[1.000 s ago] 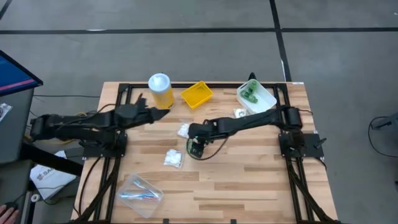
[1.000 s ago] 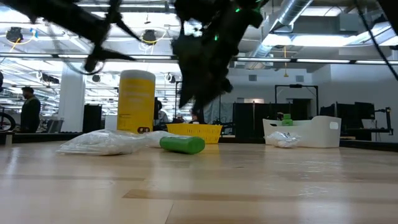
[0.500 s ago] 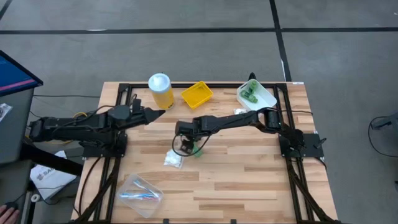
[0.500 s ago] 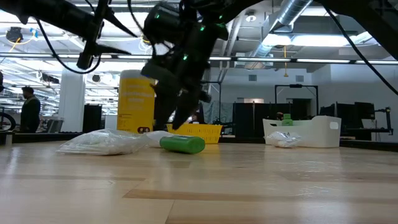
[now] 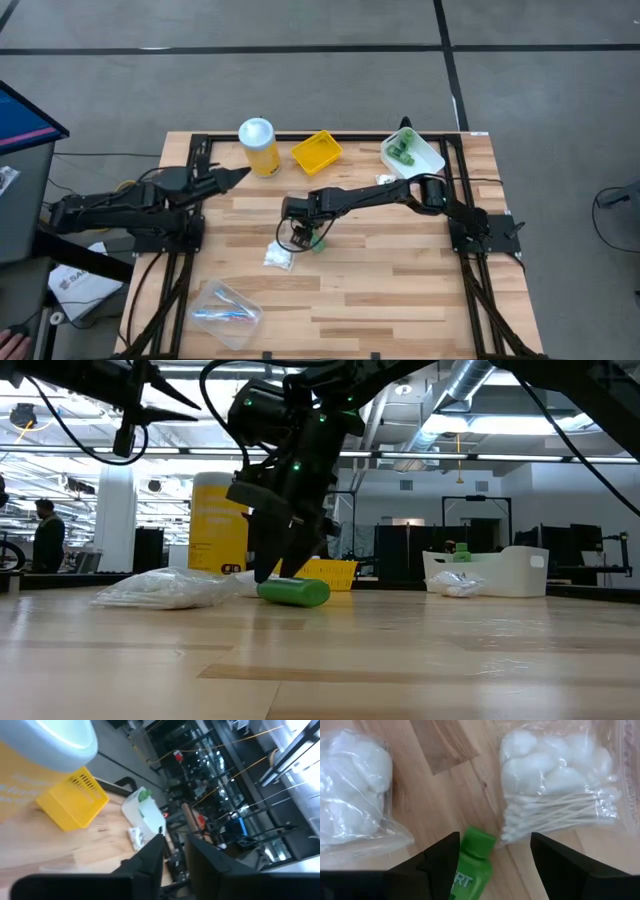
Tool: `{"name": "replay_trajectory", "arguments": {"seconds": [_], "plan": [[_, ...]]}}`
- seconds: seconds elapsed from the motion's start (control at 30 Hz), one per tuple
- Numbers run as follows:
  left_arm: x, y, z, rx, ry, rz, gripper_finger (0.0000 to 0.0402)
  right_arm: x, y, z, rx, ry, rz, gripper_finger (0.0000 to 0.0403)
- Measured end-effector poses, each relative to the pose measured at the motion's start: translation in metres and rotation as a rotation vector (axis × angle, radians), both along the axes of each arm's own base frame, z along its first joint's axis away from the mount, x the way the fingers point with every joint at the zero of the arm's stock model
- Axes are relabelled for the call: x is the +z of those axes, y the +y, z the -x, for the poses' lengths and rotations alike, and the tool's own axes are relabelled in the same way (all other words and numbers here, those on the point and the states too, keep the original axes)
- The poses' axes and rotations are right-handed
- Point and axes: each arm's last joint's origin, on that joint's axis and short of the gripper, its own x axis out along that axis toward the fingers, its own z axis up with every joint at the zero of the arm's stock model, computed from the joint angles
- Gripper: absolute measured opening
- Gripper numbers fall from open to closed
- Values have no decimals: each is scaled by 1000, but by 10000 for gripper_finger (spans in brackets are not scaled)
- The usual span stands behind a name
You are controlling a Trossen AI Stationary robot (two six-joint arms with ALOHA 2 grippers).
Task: Pick & Place Travel size toiletries
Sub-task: Put the green shampoo bottle into the white bin
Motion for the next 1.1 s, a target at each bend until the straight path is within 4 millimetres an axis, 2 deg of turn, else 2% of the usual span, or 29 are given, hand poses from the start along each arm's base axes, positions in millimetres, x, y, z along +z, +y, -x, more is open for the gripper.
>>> {"name": "replay_trajectory", "arguments": {"seconds": [0.17,0.37,0.5,0.6,0.7,0.83,0.93,1.1], "plan": [[1,-1,2,-14,-9,-1,40,-8,0,-2,16,10,-1,217],[1,-1,2,-30,-8,0,21,-23,1,-2,41,53,-49,206],[1,-1,2,-30,-8,0,15,-24,1,-1,45,69,-56,185],[1,-1,2,-30,-7,0,13,-19,1,0,82,67,-57,162],[1,-1,2,-31,-7,0,12,-6,2,10,113,107,-64,149],[1,-1,2,-30,-7,0,12,38,-3,20,109,56,-58,143],[1,-1,2,-33,1,-14,12,66,-11,33,11,48,-36,140],[1,-1,2,-32,3,-17,12,86,-16,53,-141,106,-37,145]]}}
